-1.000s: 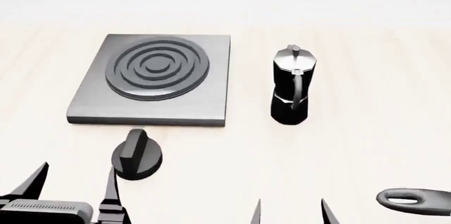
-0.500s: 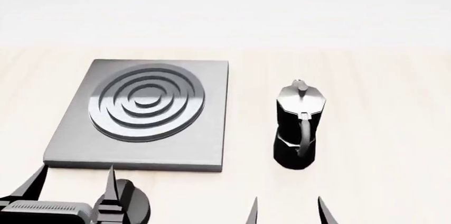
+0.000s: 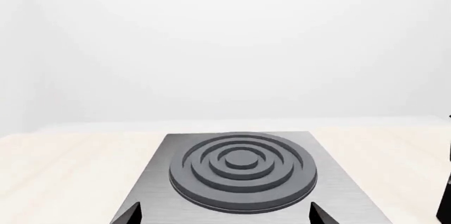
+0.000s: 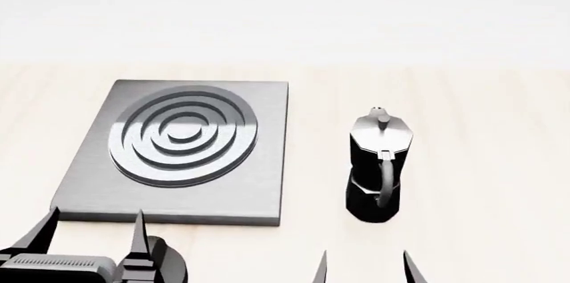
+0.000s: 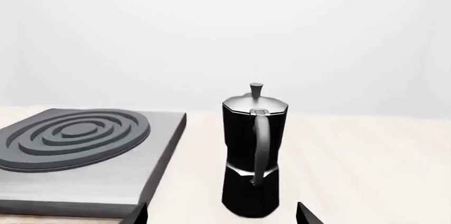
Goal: Put the moka pot on the stove.
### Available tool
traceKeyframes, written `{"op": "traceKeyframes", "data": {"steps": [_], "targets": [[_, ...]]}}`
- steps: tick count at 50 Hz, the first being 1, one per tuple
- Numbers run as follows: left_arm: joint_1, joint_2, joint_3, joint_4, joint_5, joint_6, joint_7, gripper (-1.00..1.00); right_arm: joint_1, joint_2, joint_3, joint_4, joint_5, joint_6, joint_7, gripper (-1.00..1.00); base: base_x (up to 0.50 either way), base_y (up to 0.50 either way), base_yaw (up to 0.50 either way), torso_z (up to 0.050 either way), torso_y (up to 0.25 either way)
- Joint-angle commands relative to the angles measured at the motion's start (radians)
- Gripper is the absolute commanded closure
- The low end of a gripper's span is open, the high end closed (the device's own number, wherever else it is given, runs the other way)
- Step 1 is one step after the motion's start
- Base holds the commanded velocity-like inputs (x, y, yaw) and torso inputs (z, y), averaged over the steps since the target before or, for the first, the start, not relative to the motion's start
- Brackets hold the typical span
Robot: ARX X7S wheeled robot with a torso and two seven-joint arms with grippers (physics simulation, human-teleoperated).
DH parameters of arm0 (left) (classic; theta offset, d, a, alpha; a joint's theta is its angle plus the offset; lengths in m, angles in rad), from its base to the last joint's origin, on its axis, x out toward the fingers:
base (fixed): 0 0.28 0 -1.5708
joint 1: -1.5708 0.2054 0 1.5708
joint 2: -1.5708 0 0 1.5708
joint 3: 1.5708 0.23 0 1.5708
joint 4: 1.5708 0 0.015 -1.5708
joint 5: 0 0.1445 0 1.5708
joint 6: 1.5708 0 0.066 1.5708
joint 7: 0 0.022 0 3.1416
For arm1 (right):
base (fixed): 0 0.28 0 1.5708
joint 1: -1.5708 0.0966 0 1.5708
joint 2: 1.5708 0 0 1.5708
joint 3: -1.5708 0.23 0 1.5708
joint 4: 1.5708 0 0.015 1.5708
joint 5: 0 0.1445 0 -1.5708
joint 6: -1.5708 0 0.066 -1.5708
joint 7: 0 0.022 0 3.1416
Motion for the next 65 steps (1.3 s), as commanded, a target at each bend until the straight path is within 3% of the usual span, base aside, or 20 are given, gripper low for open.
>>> {"op": "traceKeyframes", "data": {"steps": [1, 21, 65], "targets": [[-0.002, -0.007, 0.007, -0.001, -0.006, 0.001, -0.010, -1.00, 0.001, 0.007, -0.004, 0.012, 0.007, -0.003, 0.010, -1.00, 0.00, 0.00, 0.00, 0.000, 0.000], [-0.005, -0.019, 0.020, -0.001, -0.017, -0.002, -0.020, -1.00, 0.003, 0.024, -0.032, -0.046, -0.004, 0.006, 0.024, -1.00, 0.00, 0.03, 0.00, 0.000, 0.000], [-0.014, -0.038, 0.044, -0.026, -0.034, 0.019, -0.042, -1.00, -0.006, 0.051, -0.041, -0.051, 0.037, -0.007, 0.048, -1.00, 0.00, 0.31, 0.00, 0.000, 0.000]]}}
